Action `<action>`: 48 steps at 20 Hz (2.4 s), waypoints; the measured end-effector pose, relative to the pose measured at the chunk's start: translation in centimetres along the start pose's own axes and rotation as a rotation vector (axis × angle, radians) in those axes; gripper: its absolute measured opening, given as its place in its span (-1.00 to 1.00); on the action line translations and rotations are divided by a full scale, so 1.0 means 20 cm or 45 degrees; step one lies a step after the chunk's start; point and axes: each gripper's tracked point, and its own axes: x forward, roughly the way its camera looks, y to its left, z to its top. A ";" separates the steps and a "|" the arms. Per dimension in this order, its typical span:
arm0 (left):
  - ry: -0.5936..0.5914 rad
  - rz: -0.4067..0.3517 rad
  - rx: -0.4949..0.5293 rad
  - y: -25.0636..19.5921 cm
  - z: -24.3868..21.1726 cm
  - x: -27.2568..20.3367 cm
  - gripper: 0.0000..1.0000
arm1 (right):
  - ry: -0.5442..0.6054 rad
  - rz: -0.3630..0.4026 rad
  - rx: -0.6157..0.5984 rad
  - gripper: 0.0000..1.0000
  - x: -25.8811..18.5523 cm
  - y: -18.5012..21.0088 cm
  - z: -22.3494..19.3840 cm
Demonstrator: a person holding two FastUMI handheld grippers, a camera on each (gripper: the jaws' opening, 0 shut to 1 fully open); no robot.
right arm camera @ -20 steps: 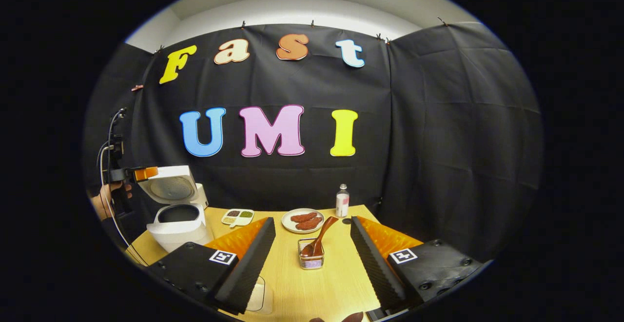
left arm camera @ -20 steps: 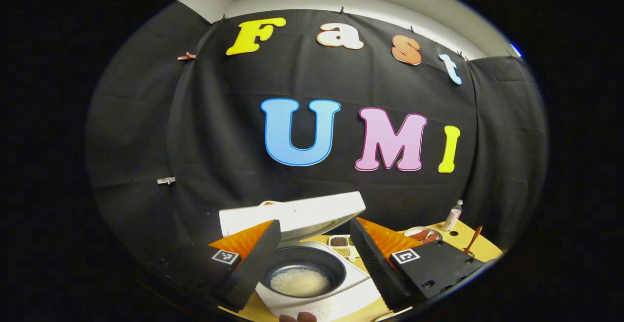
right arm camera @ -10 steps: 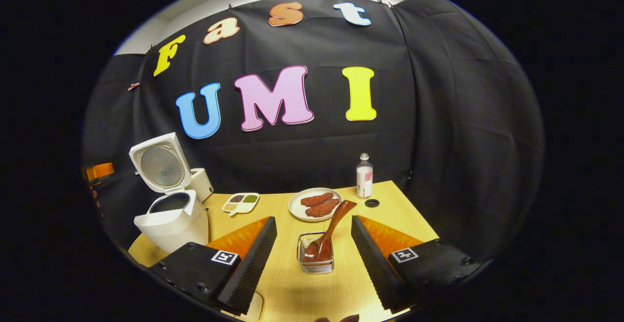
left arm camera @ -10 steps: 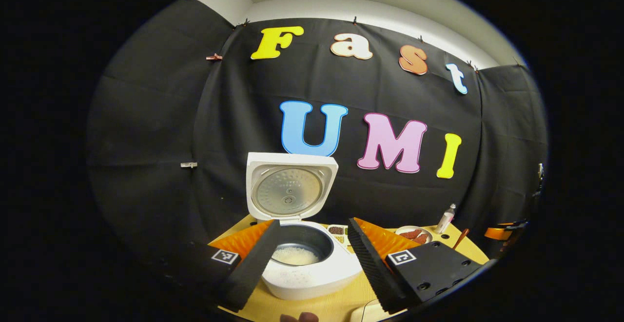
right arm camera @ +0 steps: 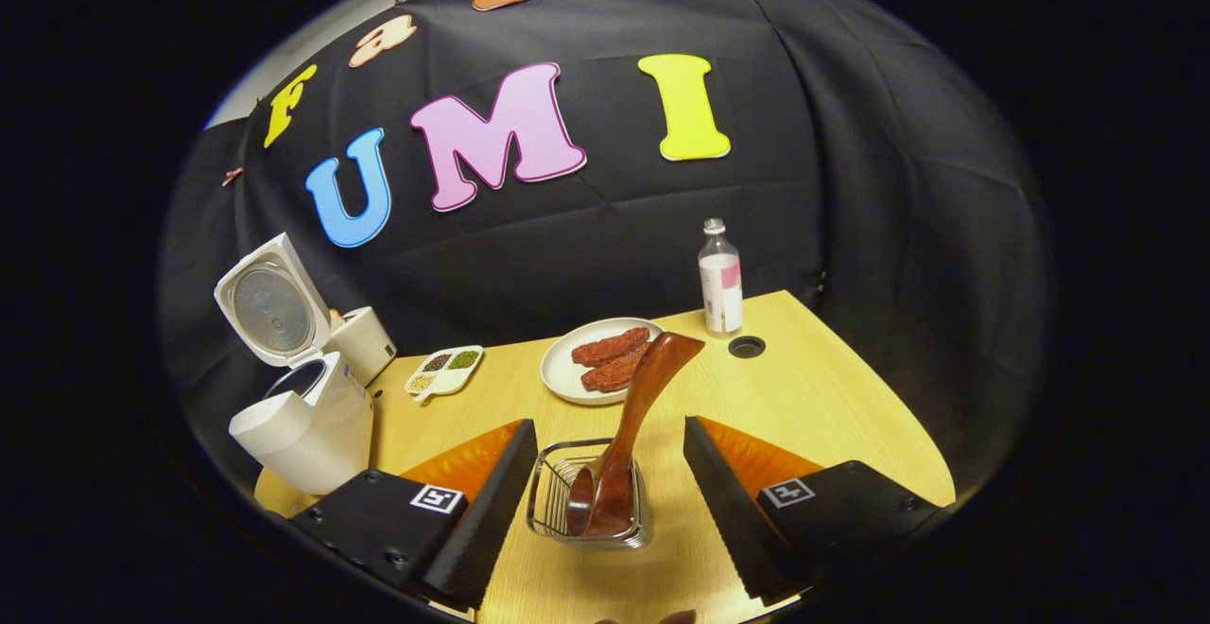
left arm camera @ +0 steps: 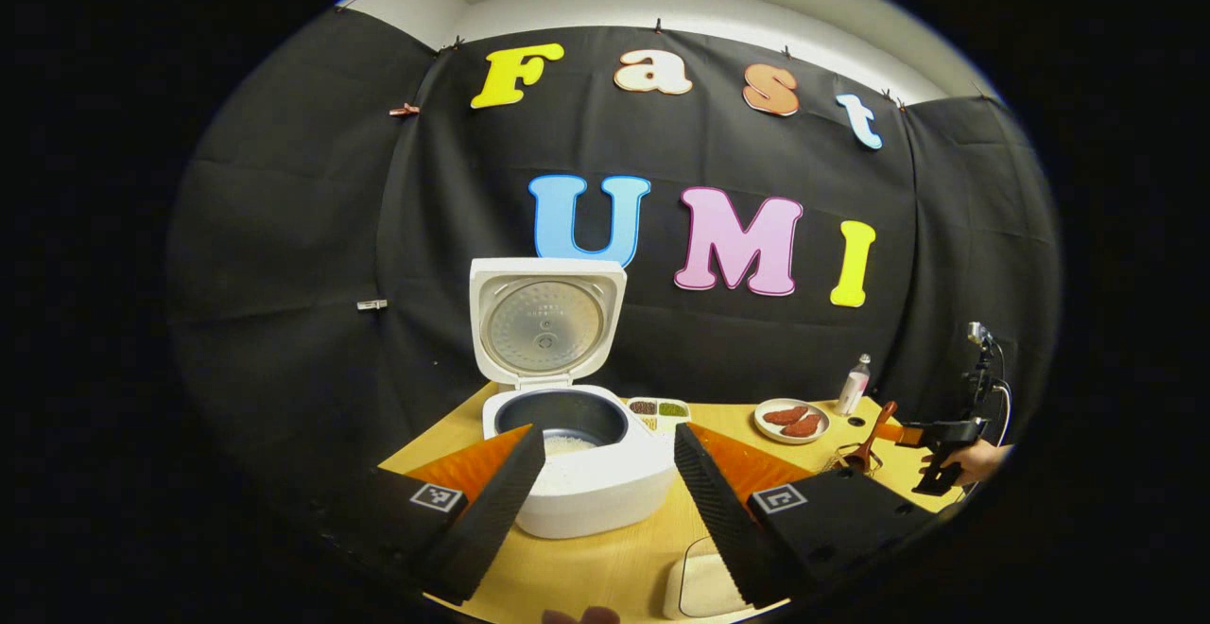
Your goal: Close the left gripper, press the button to open the rice cooker; take a wooden spoon from the chopstick holder with the right hand, scoop a spoonful of rice and pour it into the rice cooker, then put the wooden spoon back into the chopstick holder.
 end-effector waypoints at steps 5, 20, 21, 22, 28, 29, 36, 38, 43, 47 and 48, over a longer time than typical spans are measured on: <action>0.060 0.007 0.035 -0.07 -0.11 -0.05 0.91 | 0.035 0.066 0.058 0.66 0.18 0.01 -0.08; 0.095 0.078 0.034 0.02 -0.14 -0.13 0.91 | -0.065 0.073 0.120 -0.82 0.19 0.02 0.06; 0.093 0.073 0.033 0.03 -0.13 -0.14 0.91 | -0.084 0.064 0.150 -0.83 0.17 0.02 0.11; 0.091 0.068 0.031 0.03 -0.12 -0.14 0.91 | -0.100 0.063 0.162 -0.84 0.13 0.03 0.16; 0.070 0.022 -0.002 0.07 -0.07 -0.17 0.91 | -0.223 0.071 0.162 -0.83 -0.24 0.20 0.46; 0.069 0.012 0.003 0.08 -0.07 -0.17 0.91 | -0.230 0.088 0.153 -0.84 -0.32 0.26 0.48; 0.027 -0.084 0.026 0.13 0.02 -0.19 0.90 | -0.244 0.229 0.068 -0.84 -0.78 0.79 0.50; 0.022 -0.108 0.029 0.14 0.03 -0.19 0.91 | -0.213 0.250 0.019 -0.84 -0.85 0.92 0.40; 0.025 -0.173 0.033 0.15 0.02 -0.21 0.90 | -0.050 0.235 -0.152 -0.83 -0.89 1.09 -0.04; 0.028 -0.200 0.026 0.17 0.01 -0.22 0.91 | 0.088 0.160 -0.389 -0.83 -0.85 1.09 -0.36; 0.030 -0.204 0.026 0.18 0.00 -0.22 0.90 | 0.116 0.140 -0.448 -0.83 -0.83 1.09 -0.42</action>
